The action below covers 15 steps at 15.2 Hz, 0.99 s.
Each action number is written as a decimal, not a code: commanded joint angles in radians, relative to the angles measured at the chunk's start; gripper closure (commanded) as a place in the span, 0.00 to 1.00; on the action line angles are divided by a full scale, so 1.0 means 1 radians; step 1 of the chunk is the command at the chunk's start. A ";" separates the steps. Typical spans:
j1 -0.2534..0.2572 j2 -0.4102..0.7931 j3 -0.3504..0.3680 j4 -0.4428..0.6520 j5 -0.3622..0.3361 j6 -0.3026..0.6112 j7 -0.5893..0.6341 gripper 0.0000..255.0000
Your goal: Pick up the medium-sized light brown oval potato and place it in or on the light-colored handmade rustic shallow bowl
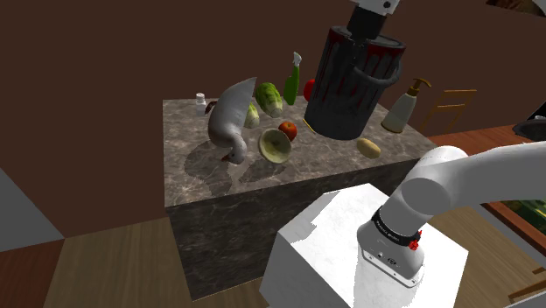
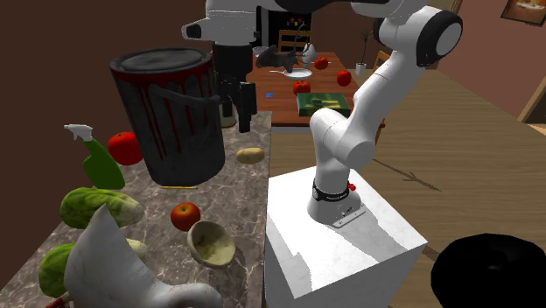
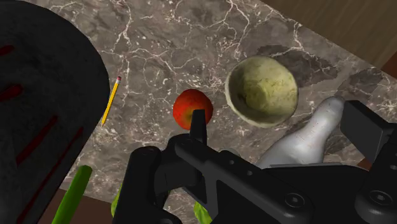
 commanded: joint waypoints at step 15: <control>-0.154 -0.155 -0.162 -0.406 -0.167 0.226 -0.097 0.00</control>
